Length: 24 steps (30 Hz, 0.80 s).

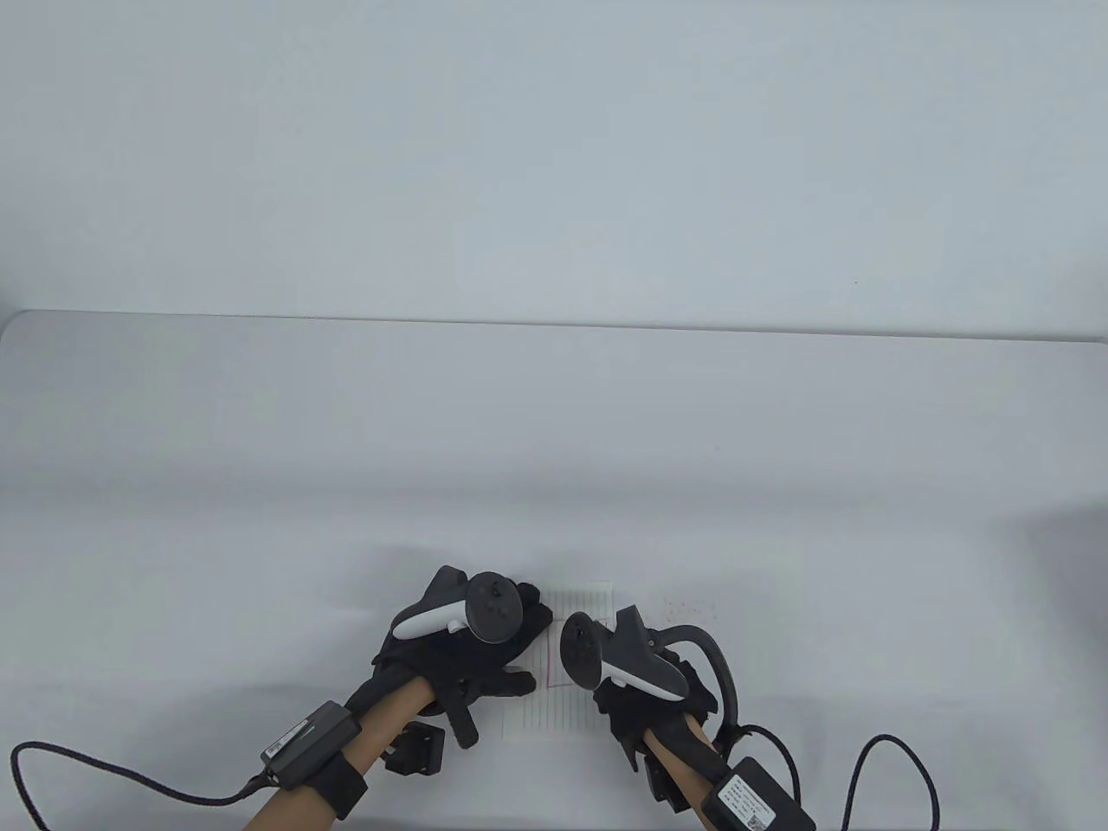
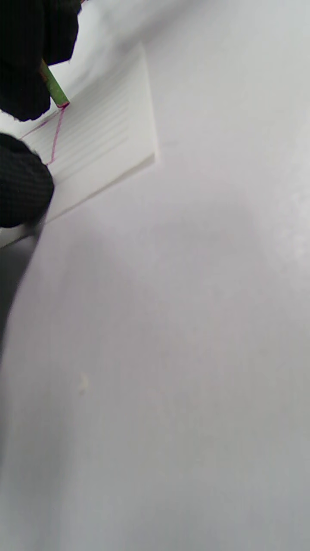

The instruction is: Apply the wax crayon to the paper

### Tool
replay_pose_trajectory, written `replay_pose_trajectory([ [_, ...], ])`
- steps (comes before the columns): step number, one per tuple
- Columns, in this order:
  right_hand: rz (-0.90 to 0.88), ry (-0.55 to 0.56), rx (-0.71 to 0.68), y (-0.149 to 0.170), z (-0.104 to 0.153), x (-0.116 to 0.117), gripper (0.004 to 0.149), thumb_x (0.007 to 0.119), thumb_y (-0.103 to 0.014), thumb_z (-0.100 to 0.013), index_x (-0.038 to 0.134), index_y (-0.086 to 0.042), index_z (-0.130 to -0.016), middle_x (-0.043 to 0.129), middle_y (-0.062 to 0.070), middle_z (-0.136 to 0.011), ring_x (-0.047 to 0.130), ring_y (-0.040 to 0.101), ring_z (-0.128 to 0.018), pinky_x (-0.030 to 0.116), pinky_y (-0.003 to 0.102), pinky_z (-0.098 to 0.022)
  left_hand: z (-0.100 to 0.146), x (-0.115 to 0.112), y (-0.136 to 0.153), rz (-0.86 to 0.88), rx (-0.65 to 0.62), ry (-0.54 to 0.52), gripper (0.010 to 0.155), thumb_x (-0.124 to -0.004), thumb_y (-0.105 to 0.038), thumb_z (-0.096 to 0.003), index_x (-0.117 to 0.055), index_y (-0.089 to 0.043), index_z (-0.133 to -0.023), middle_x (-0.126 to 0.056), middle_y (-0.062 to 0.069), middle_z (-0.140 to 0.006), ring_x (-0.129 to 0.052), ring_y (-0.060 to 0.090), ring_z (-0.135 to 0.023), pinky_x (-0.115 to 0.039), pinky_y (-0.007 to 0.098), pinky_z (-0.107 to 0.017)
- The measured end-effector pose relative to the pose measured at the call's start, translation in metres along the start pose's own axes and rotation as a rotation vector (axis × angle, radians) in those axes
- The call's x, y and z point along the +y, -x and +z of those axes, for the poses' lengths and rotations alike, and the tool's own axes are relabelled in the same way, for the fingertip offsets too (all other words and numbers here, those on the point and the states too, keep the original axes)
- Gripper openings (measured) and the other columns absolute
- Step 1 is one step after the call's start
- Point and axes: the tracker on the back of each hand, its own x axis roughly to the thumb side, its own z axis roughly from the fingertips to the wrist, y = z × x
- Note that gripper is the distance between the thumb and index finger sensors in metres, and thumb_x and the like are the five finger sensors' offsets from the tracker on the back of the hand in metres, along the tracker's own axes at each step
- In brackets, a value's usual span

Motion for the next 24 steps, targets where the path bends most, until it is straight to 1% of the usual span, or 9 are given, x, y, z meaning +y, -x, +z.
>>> replay_pose_trajectory([
  [8, -0.057, -0.021, -0.011, 0.006, -0.002, 0.001, 0.039, 0.073, -0.031, -0.054, 0.077, -0.015, -0.090, 0.095, 0.005, -0.055, 0.094, 0.005, -0.031, 0.085, 0.034, -0.033, 0.000, -0.001, 0.002, 0.018, 0.000, 0.006, 0.082, -0.060, -0.050, -0.0590, 0.006, -0.041, -0.108, 0.022, -0.018, -0.112, 0.027, 0.014, -0.105, 0.021, 0.055, -0.068],
  [10, -0.089, -0.014, -0.009, 0.010, -0.001, 0.001, 0.040, 0.072, -0.032, -0.055, 0.075, -0.017, -0.092, 0.092, 0.006, -0.063, 0.093, 0.007, -0.038, 0.083, 0.035, -0.038, 0.000, -0.001, 0.002, 0.021, -0.002, 0.008, 0.082, -0.060, -0.050, -0.0591, 0.006, -0.040, -0.108, 0.022, -0.017, -0.112, 0.027, 0.014, -0.104, 0.021, 0.055, -0.068],
  [12, -0.123, 0.045, 0.005, 0.012, -0.001, -0.002, 0.040, 0.071, -0.031, -0.055, 0.073, -0.019, -0.094, 0.088, 0.008, -0.070, 0.092, 0.009, -0.045, 0.081, 0.037, -0.044, 0.000, -0.001, 0.002, 0.018, -0.001, 0.007, 0.082, -0.060, -0.050, -0.0591, 0.006, -0.040, -0.108, 0.021, -0.017, -0.112, 0.027, 0.014, -0.105, 0.021, 0.055, -0.068],
  [14, -0.148, 0.071, 0.010, 0.012, -0.002, -0.006, 0.041, 0.071, -0.030, -0.055, 0.070, -0.020, -0.096, 0.084, 0.009, -0.076, 0.091, 0.011, -0.051, 0.079, 0.039, -0.048, 0.000, -0.001, 0.001, 0.009, -0.006, 0.011, 0.082, -0.060, -0.050, -0.0591, 0.005, -0.040, -0.108, 0.021, -0.017, -0.112, 0.027, 0.016, -0.105, 0.020, 0.055, -0.068],
  [16, -0.191, 0.071, -0.005, 0.007, -0.006, -0.010, 0.043, 0.071, -0.028, -0.056, 0.066, -0.021, -0.098, 0.077, 0.011, -0.084, 0.087, 0.014, -0.060, 0.076, 0.041, -0.053, 0.000, -0.002, 0.000, -0.004, -0.010, 0.011, 0.082, -0.060, -0.050, -0.0590, 0.005, -0.040, -0.108, 0.021, -0.017, -0.113, 0.027, 0.017, -0.104, 0.020, 0.056, -0.068],
  [18, -0.192, 0.070, -0.017, -0.002, -0.011, -0.016, 0.044, 0.070, -0.026, -0.056, 0.063, -0.021, -0.100, 0.075, 0.011, -0.087, 0.086, 0.014, -0.062, 0.074, 0.042, -0.055, 0.000, -0.002, 0.000, -0.006, -0.009, 0.010, 0.082, -0.060, -0.050, -0.0589, 0.005, -0.040, -0.108, 0.021, -0.016, -0.113, 0.027, 0.017, -0.105, 0.020, 0.056, -0.068],
  [20, -0.175, 0.085, -0.023, -0.010, -0.018, -0.020, 0.044, 0.070, -0.026, -0.056, 0.065, -0.021, -0.099, 0.077, 0.011, -0.085, 0.088, 0.013, -0.059, 0.076, 0.041, -0.053, 0.000, -0.002, 0.001, 0.001, -0.011, 0.012, 0.083, -0.060, -0.050, -0.0588, 0.005, -0.041, -0.108, 0.021, -0.017, -0.112, 0.027, 0.017, -0.104, 0.020, 0.056, -0.068],
  [24, -0.143, 0.166, -0.010, -0.022, -0.033, -0.022, 0.041, 0.071, -0.029, -0.055, 0.074, -0.018, -0.094, 0.089, 0.009, -0.070, 0.093, 0.008, -0.044, 0.083, 0.036, -0.041, -0.001, -0.003, 0.002, 0.017, -0.014, 0.012, 0.085, -0.060, -0.051, -0.0583, 0.008, -0.038, -0.107, 0.024, -0.015, -0.111, 0.029, 0.016, -0.103, 0.022, 0.054, -0.067],
])
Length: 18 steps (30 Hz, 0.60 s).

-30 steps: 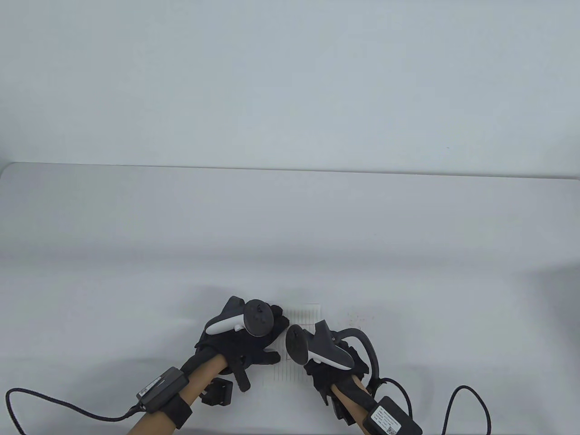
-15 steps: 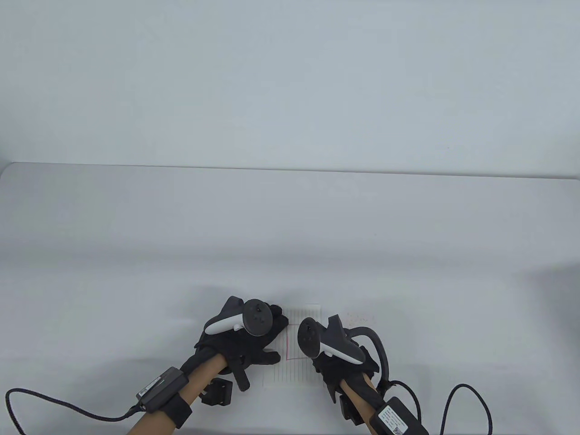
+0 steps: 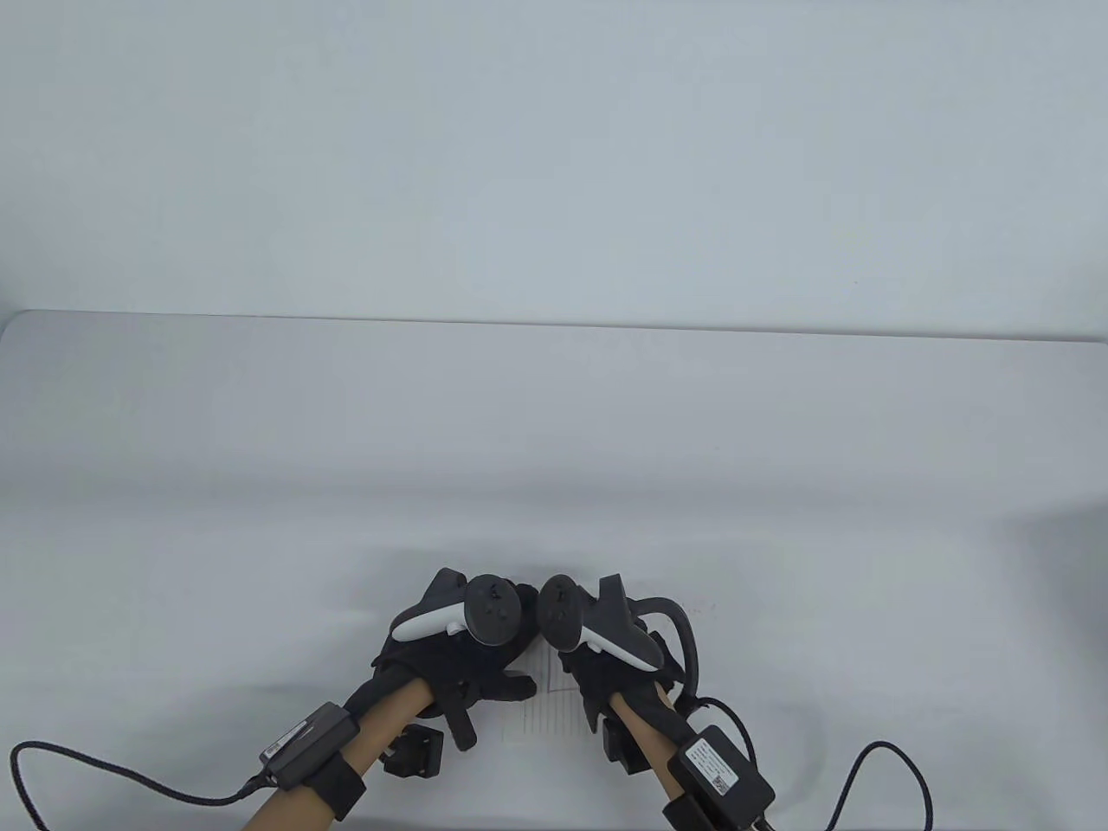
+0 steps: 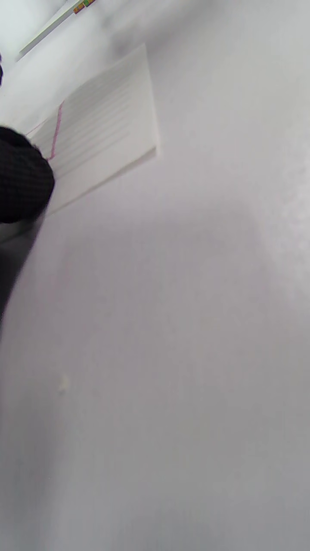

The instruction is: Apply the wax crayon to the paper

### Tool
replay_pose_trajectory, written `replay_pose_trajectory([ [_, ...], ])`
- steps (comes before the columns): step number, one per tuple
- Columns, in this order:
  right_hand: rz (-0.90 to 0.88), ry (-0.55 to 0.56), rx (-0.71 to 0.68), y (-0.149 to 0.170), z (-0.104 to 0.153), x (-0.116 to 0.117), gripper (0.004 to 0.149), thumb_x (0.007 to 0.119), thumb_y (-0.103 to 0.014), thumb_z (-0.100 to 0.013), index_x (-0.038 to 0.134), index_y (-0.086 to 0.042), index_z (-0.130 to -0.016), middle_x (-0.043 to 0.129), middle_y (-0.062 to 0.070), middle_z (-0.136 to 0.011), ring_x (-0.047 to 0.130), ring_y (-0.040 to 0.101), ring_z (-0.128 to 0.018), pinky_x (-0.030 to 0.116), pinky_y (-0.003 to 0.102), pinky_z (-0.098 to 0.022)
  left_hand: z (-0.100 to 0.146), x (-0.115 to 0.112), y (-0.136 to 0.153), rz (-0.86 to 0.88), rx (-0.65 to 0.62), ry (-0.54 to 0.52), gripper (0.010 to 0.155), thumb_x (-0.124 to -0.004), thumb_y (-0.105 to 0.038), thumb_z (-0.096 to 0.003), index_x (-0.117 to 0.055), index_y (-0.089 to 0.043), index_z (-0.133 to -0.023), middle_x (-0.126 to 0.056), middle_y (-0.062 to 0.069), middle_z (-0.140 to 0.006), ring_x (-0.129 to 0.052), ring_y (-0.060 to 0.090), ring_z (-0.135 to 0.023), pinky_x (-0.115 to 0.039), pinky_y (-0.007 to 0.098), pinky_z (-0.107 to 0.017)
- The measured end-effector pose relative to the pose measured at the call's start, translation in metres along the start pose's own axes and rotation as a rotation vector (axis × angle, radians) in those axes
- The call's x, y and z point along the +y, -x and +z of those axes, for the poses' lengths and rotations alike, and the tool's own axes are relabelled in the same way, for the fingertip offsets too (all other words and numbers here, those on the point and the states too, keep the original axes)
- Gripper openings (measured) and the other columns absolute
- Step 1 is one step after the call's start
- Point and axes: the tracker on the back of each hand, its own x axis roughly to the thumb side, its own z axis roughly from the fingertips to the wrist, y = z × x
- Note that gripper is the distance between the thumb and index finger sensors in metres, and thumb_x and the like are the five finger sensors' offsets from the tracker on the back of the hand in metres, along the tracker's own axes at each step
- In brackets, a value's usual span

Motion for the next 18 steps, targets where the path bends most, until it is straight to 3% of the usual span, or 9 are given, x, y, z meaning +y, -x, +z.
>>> replay_pose_trajectory([
  [4, -0.021, 0.043, -0.027, -0.001, -0.002, 0.006, 0.040, 0.070, -0.030, -0.055, 0.075, -0.016, -0.092, 0.093, 0.006, -0.062, 0.094, 0.005, -0.036, 0.085, 0.034, -0.035, 0.000, 0.000, 0.000, 0.006, 0.000, 0.007, 0.085, -0.060, -0.050, -0.0586, 0.008, -0.039, -0.107, 0.024, -0.015, -0.111, 0.029, 0.015, -0.103, 0.022, 0.054, -0.067],
  [9, 0.027, 0.063, -0.037, -0.004, -0.005, 0.014, 0.040, 0.067, -0.029, -0.056, 0.073, -0.014, -0.092, 0.091, 0.007, -0.064, 0.093, 0.006, -0.038, 0.084, 0.035, -0.037, 0.000, 0.001, -0.001, 0.006, 0.001, 0.015, 0.084, -0.061, -0.050, -0.0586, 0.007, -0.039, -0.107, 0.024, -0.016, -0.111, 0.029, 0.015, -0.103, 0.022, 0.054, -0.066],
  [12, -0.035, -0.019, -0.067, -0.006, -0.005, 0.014, 0.041, 0.066, -0.028, -0.057, 0.071, -0.010, -0.093, 0.090, 0.009, -0.064, 0.093, 0.006, -0.039, 0.083, 0.035, -0.038, -0.001, 0.001, 0.000, 0.006, 0.002, 0.018, 0.083, -0.061, -0.051, -0.0586, 0.006, -0.039, -0.107, 0.024, -0.016, -0.111, 0.030, 0.014, -0.102, 0.023, 0.054, -0.066],
  [16, 0.053, 0.094, -0.024, -0.006, -0.005, 0.017, 0.040, 0.066, -0.028, -0.056, 0.072, -0.012, -0.092, 0.090, 0.007, -0.065, 0.093, 0.007, -0.039, 0.083, 0.036, -0.038, -0.001, 0.001, 0.000, 0.009, 0.001, 0.019, 0.084, -0.061, -0.051, -0.0586, 0.007, -0.040, -0.107, 0.024, -0.017, -0.110, 0.030, 0.014, -0.102, 0.023, 0.054, -0.066],
  [18, 0.041, 0.052, -0.053, -0.009, -0.005, 0.016, 0.040, 0.065, -0.028, -0.056, 0.072, -0.011, -0.092, 0.090, 0.008, -0.065, 0.093, 0.006, -0.039, 0.083, 0.035, -0.038, -0.001, 0.001, 0.000, 0.010, 0.001, 0.019, 0.084, -0.061, -0.051, -0.0585, 0.007, -0.040, -0.107, 0.024, -0.017, -0.110, 0.030, 0.014, -0.102, 0.023, 0.054, -0.066],
])
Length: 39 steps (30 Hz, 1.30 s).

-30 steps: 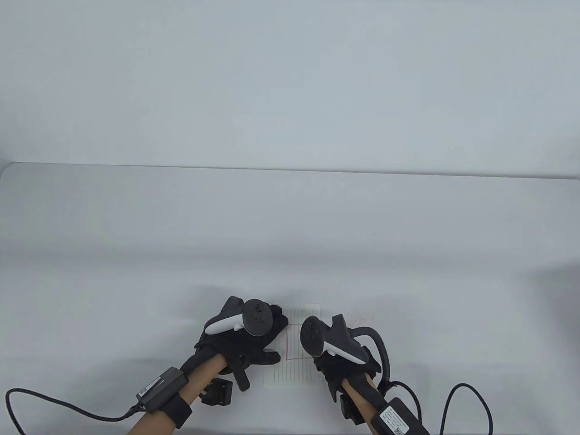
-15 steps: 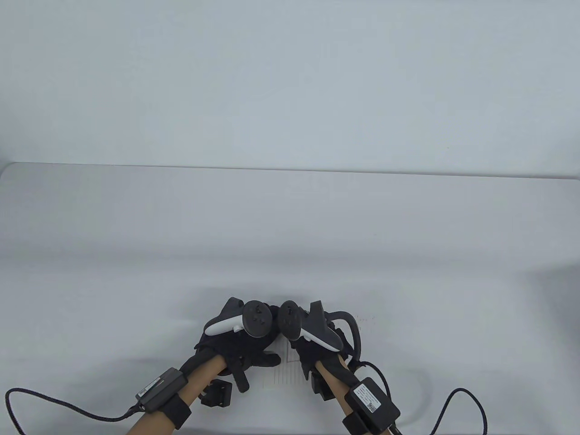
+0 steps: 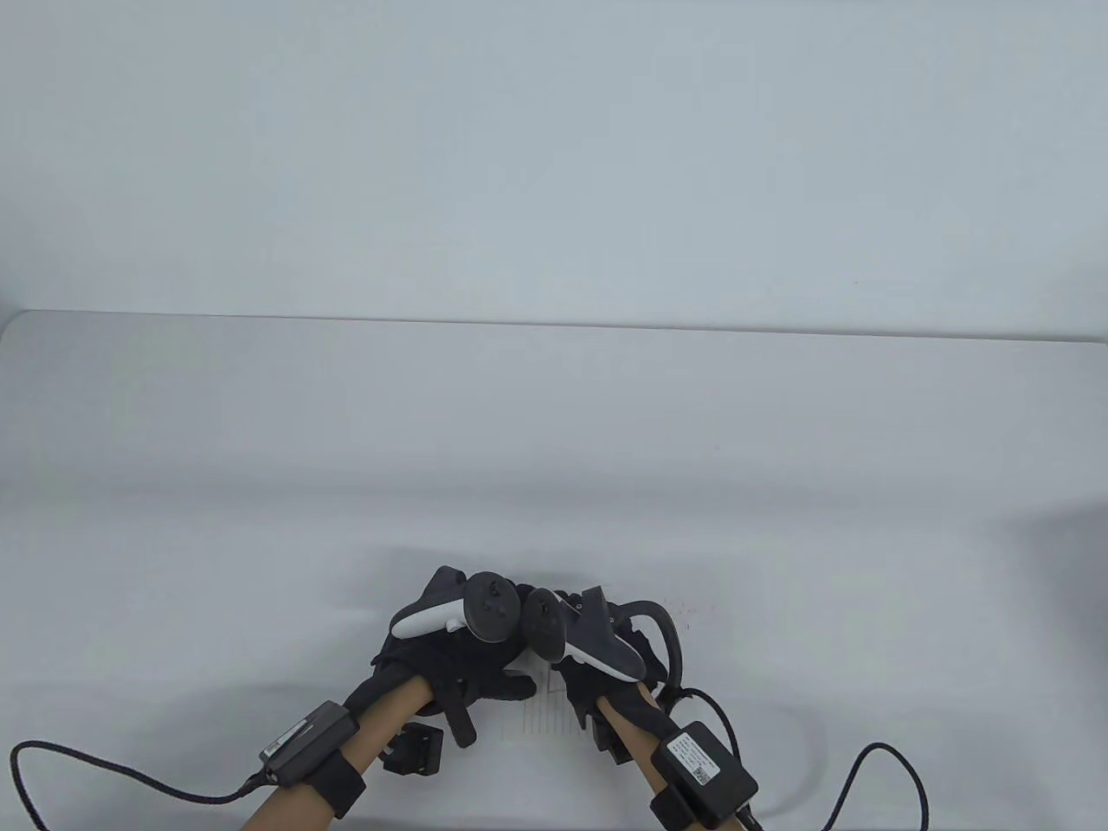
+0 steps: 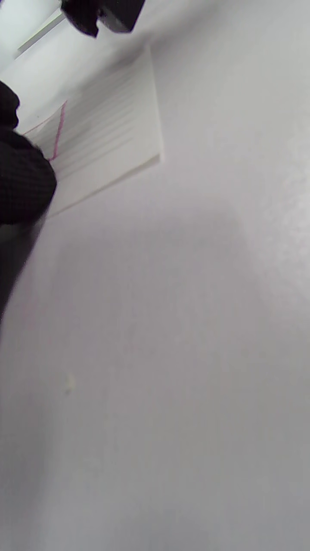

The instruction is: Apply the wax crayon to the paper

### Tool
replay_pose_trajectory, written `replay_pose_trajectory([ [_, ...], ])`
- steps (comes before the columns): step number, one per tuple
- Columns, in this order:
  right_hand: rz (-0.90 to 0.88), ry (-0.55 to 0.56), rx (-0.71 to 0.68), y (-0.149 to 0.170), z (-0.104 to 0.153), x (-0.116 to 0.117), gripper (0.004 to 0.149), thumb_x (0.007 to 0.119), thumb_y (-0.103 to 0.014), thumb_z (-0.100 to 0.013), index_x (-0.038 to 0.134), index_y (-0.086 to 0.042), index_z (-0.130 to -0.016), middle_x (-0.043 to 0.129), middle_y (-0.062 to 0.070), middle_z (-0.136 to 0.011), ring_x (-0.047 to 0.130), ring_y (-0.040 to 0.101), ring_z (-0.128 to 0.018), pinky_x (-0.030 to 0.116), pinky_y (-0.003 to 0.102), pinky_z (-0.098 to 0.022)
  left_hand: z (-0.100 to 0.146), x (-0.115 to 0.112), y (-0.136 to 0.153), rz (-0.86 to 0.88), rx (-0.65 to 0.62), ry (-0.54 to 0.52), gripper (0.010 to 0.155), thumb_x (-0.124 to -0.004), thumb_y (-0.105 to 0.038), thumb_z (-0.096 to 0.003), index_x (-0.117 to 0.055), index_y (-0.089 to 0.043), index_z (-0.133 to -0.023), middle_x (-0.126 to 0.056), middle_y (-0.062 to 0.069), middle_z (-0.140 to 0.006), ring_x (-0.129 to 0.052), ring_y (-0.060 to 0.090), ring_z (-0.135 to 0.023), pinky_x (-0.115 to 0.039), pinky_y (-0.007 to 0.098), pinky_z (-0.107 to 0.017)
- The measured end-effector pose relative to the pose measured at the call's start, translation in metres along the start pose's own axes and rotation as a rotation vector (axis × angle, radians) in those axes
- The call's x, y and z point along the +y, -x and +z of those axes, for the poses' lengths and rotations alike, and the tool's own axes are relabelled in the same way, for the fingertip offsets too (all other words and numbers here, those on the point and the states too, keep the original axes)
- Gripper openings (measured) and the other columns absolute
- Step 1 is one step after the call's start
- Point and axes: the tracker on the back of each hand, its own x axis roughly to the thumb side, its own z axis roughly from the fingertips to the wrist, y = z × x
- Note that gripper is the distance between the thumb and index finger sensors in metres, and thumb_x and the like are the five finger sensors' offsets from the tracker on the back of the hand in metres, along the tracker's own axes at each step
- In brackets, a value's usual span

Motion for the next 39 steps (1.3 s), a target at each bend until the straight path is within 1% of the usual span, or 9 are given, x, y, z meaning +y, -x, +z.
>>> replay_pose_trajectory([
  [3, -0.080, -0.029, 0.007, 0.0051, -0.0033, 0.0006, 0.040, 0.065, -0.028, -0.056, 0.072, -0.010, -0.092, 0.090, 0.008, -0.065, 0.093, 0.007, -0.039, 0.083, 0.035, -0.038, -0.0002, -0.0001, 0.0003, 0.003, -0.002, 0.001, 0.083, -0.061, -0.051, -0.0585, 0.006, -0.039, -0.107, 0.024, -0.017, -0.110, 0.030, 0.014, -0.102, 0.023, 0.054, -0.066],
  [5, 0.004, 0.054, 0.041, 0.0042, -0.0025, 0.0023, 0.040, 0.065, -0.029, -0.056, 0.073, -0.011, -0.091, 0.091, 0.006, -0.064, 0.094, 0.007, -0.037, 0.084, 0.035, -0.037, -0.0002, 0.0000, 0.0004, 0.003, -0.003, 0.002, 0.084, -0.060, -0.051, -0.0585, 0.007, -0.040, -0.107, 0.024, -0.017, -0.110, 0.030, 0.014, -0.102, 0.023, 0.054, -0.066],
  [10, -0.034, 0.005, 0.008, 0.0017, -0.0029, 0.0007, 0.042, 0.065, -0.029, -0.055, 0.071, -0.009, -0.091, 0.092, 0.007, -0.063, 0.094, 0.005, -0.036, 0.084, 0.034, -0.036, -0.0003, 0.0000, 0.0008, 0.005, -0.004, 0.002, 0.084, -0.060, -0.051, -0.0586, 0.007, -0.040, -0.107, 0.024, -0.017, -0.110, 0.030, 0.014, -0.102, 0.024, 0.053, -0.066],
  [13, 0.040, 0.074, 0.041, 0.0017, -0.0018, 0.0027, 0.042, 0.064, -0.030, -0.055, 0.072, -0.010, -0.091, 0.092, 0.006, -0.062, 0.094, 0.005, -0.035, 0.084, 0.034, -0.035, -0.0003, 0.0000, 0.0008, 0.006, -0.004, 0.003, 0.084, -0.060, -0.051, -0.0585, 0.008, -0.040, -0.107, 0.024, -0.017, -0.110, 0.030, 0.014, -0.102, 0.024, 0.053, -0.066],
  [25, -0.080, 0.005, -0.002, 0.0027, -0.0037, 0.0015, 0.043, 0.065, -0.028, -0.056, 0.071, -0.006, -0.092, 0.092, 0.007, -0.062, 0.094, 0.006, -0.035, 0.084, 0.035, -0.036, -0.0005, 0.0000, 0.0014, 0.006, -0.004, 0.005, 0.083, -0.060, -0.051, -0.0585, 0.007, -0.040, -0.106, 0.024, -0.018, -0.110, 0.031, 0.013, -0.102, 0.024, 0.053, -0.066],
  [28, 0.008, 0.071, 0.031, 0.0030, -0.0023, 0.0023, 0.042, 0.064, -0.029, -0.055, 0.073, -0.007, -0.091, 0.092, 0.007, -0.061, 0.094, 0.007, -0.035, 0.084, 0.035, -0.035, -0.0005, 0.0000, 0.0014, 0.006, -0.004, 0.005, 0.084, -0.060, -0.051, -0.0585, 0.008, -0.040, -0.106, 0.025, -0.017, -0.110, 0.031, 0.013, -0.102, 0.024, 0.053, -0.066],
  [32, -0.087, -0.014, -0.016, 0.0011, -0.0027, 0.0004, 0.044, 0.065, -0.028, -0.056, 0.072, -0.004, -0.091, 0.092, 0.008, -0.062, 0.094, 0.007, -0.035, 0.084, 0.035, -0.036, -0.0006, -0.0001, 0.0015, 0.003, -0.004, 0.006, 0.083, -0.060, -0.051, -0.0586, 0.006, -0.040, -0.106, 0.025, -0.018, -0.110, 0.031, 0.014, -0.102, 0.024, 0.053, -0.066],
  [36, 0.070, 0.076, 0.015, -0.0002, -0.0004, 0.0006, 0.042, 0.065, -0.029, -0.056, 0.073, -0.008, -0.091, 0.092, 0.006, -0.062, 0.094, 0.006, -0.035, 0.084, 0.035, -0.036, -0.0008, -0.0001, 0.0015, 0.004, -0.004, 0.006, 0.084, -0.060, -0.051, -0.0585, 0.007, -0.040, -0.107, 0.025, -0.018, -0.110, 0.031, 0.014, -0.102, 0.024, 0.053, -0.066],
  [39, -0.051, -0.022, -0.032, -0.0016, -0.0010, -0.0009, 0.044, 0.065, -0.028, -0.056, 0.072, -0.004, -0.091, 0.092, 0.007, -0.062, 0.094, 0.006, -0.035, 0.084, 0.035, -0.036, -0.0006, -0.0003, 0.0014, 0.002, -0.004, 0.007, 0.082, -0.060, -0.051, -0.0585, 0.006, -0.039, -0.106, 0.025, -0.018, -0.110, 0.031, 0.014, -0.102, 0.024, 0.053, -0.066],
])
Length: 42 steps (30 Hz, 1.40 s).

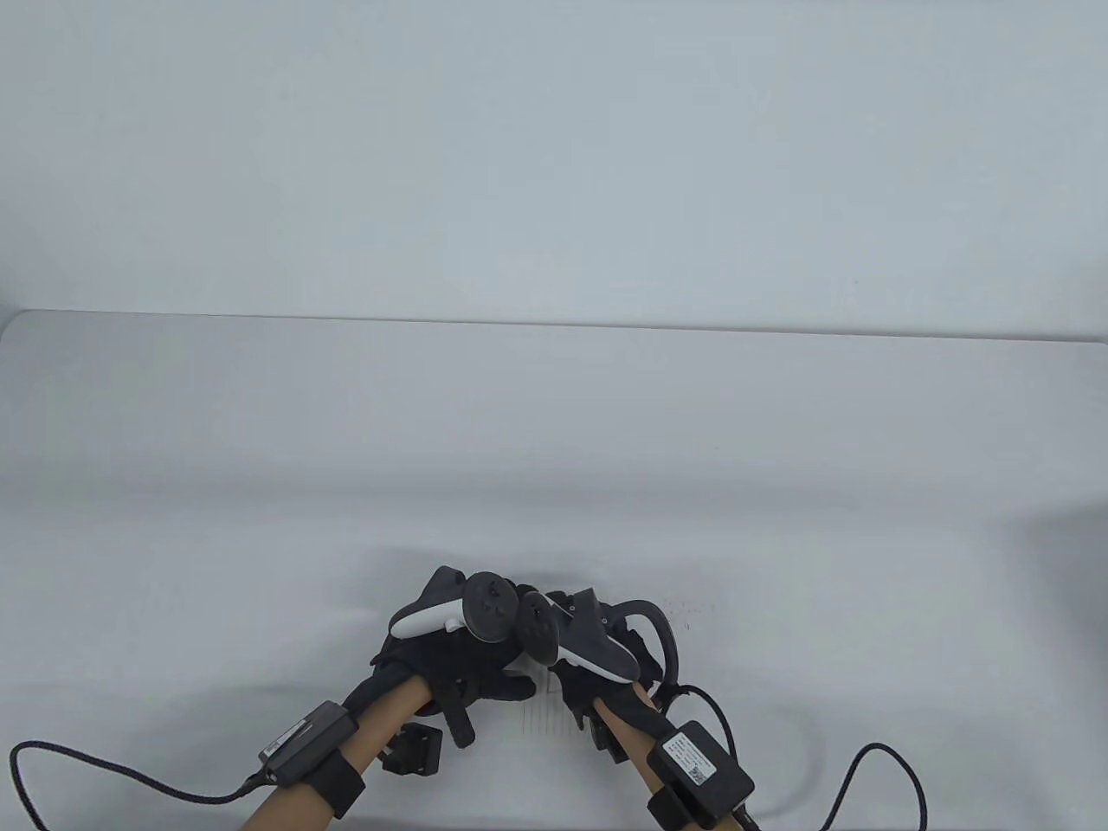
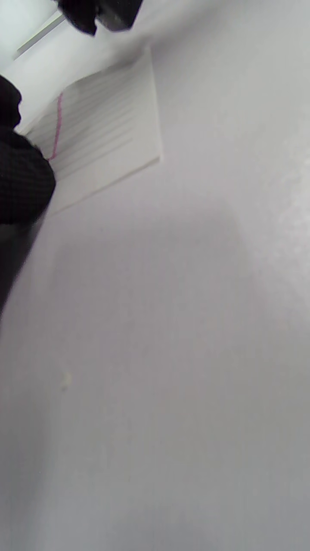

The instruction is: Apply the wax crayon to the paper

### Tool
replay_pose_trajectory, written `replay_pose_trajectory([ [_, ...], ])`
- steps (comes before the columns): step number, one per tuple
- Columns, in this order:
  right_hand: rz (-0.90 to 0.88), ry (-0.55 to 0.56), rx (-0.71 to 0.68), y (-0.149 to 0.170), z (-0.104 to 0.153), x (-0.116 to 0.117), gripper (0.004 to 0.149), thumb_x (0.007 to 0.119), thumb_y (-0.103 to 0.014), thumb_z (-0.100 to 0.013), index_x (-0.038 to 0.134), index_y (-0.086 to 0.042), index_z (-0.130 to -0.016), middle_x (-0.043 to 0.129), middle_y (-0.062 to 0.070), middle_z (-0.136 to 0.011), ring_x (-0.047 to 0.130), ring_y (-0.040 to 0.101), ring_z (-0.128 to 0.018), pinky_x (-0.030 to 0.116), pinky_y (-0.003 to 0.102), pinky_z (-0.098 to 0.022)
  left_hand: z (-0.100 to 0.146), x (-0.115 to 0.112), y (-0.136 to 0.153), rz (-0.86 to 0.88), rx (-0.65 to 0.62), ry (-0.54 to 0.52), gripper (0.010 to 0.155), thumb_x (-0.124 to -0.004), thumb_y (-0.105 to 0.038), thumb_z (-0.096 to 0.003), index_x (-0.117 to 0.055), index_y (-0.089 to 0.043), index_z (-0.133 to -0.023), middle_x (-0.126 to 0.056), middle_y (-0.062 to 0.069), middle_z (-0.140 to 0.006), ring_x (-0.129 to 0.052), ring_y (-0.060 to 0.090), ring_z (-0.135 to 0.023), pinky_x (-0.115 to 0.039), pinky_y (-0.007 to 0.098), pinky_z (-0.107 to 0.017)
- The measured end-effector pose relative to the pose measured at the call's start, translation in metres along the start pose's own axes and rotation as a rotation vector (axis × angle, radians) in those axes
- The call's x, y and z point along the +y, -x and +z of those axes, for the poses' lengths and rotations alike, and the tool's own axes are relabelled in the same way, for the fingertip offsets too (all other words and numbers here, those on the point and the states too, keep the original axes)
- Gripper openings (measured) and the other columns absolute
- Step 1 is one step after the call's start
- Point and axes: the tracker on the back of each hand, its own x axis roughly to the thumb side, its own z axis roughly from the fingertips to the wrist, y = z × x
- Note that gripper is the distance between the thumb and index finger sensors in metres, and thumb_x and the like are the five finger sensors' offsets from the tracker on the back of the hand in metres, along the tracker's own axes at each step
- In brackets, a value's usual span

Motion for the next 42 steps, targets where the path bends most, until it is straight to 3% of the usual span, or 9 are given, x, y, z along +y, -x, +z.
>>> replay_pose_trajectory([
  [4, 0.148, 0.124, 0.051, 0.001, 0.001, 0.002, 0.042, 0.065, -0.029, -0.055, 0.075, -0.008, -0.090, 0.093, 0.007, -0.061, 0.094, 0.007, -0.035, 0.084, 0.035, -0.035, 0.000, 0.000, 0.000, 0.000, 0.000, 0.000, 0.084, -0.060, -0.051, -0.0585, 0.008, -0.040, -0.107, 0.025, -0.018, -0.110, 0.031, 0.014, -0.102, 0.024, 0.054, -0.066],
  [8, -0.019, 0.001, 0.006, 0.002, -0.001, 0.000, 0.043, 0.065, -0.028, -0.056, 0.073, -0.004, -0.091, 0.092, 0.007, -0.061, 0.094, 0.006, -0.035, 0.084, 0.035, -0.036, 0.000, 0.000, 0.000, -0.001, 0.000, 0.001, 0.083, -0.060, -0.051, -0.0585, 0.006, -0.039, -0.106, 0.024, -0.018, -0.110, 0.031, 0.014, -0.102, 0.024, 0.053, -0.066],
  [12, 0.167, 0.124, 0.053, 0.003, 0.002, 0.001, 0.042, 0.065, -0.029, -0.055, 0.075, -0.009, -0.090, 0.093, 0.006, -0.062, 0.094, 0.006, -0.035, 0.084, 0.035, -0.036, 0.000, 0.000, 0.000, 0.001, -0.001, 0.001, 0.084, -0.060, -0.051, -0.0586, 0.007, -0.040, -0.107, 0.025, -0.018, -0.110, 0.031, 0.014, -0.102, 0.024, 0.053, -0.066],
  [15, 0.021, -0.005, -0.009, 0.002, 0.001, -0.002, 0.043, 0.065, -0.028, -0.056, 0.073, -0.007, -0.091, 0.092, 0.007, -0.062, 0.094, 0.006, -0.036, 0.084, 0.034, -0.036, 0.000, 0.000, 0.000, 0.000, 0.000, 0.001, 0.083, -0.060, -0.051, -0.0585, 0.006, -0.040, -0.107, 0.025, -0.018, -0.110, 0.031, 0.014, -0.102, 0.024, 0.053, -0.066],
  [28, 0.217, 0.096, 0.013, -0.005, 0.004, -0.002, 0.041, 0.065, -0.029, -0.055, 0.075, -0.009, -0.091, 0.093, 0.007, -0.063, 0.095, 0.007, -0.036, 0.084, 0.035, -0.036, 0.000, 0.000, 0.000, 0.003, -0.001, 0.002, 0.084, -0.060, -0.051, -0.0585, 0.007, -0.041, -0.106, 0.025, -0.018, -0.110, 0.031, 0.014, -0.102, 0.024, 0.053, -0.066],
  [31, -0.003, -0.051, -0.020, -0.002, 0.001, -0.004, 0.044, 0.066, -0.028, -0.056, 0.073, -0.003, -0.091, 0.092, 0.008, -0.062, 0.095, 0.007, -0.037, 0.084, 0.035, -0.036, 0.000, 0.000, 0.000, -0.001, 0.000, 0.002, 0.082, -0.060, -0.051, -0.0586, 0.005, -0.039, -0.107, 0.025, -0.018, -0.110, 0.031, 0.013, -0.102, 0.024, 0.053, -0.066],
  [36, 0.227, 0.083, 0.017, -0.002, 0.004, -0.003, 0.042, 0.065, -0.029, -0.055, 0.075, -0.009, -0.091, 0.093, 0.006, -0.063, 0.095, 0.007, -0.037, 0.085, 0.035, -0.037, 0.000, 0.000, 0.000, 0.002, -0.001, 0.002, 0.084, -0.061, -0.051, -0.0584, 0.007, -0.041, -0.107, 0.025, -0.017, -0.110, 0.031, 0.014, -0.102, 0.024, 0.053, -0.066],
  [39, -0.012, -0.064, -0.030, 0.000, 0.002, -0.004, 0.045, 0.066, -0.029, -0.056, 0.073, -0.003, -0.091, 0.092, 0.009, -0.064, 0.095, 0.007, -0.038, 0.084, 0.035, -0.037, 0.000, 0.000, 0.000, -0.002, 0.000, 0.002, 0.082, -0.060, -0.051, -0.0585, 0.005, -0.039, -0.107, 0.025, -0.018, -0.110, 0.031, 0.013, -0.102, 0.024, 0.053, -0.066],
  [42, 0.064, 0.019, 0.052, 0.004, 0.002, -0.004, 0.042, 0.066, -0.028, -0.055, 0.075, -0.007, -0.091, 0.092, 0.009, -0.064, 0.095, 0.010, -0.038, 0.083, 0.037, -0.038, -0.001, 0.000, 0.000, -0.002, 0.000, 0.002, 0.084, -0.060, -0.051, -0.0585, 0.007, -0.040, -0.107, 0.025, -0.018, -0.110, 0.031, 0.014, -0.102, 0.024, 0.053, -0.066],
])
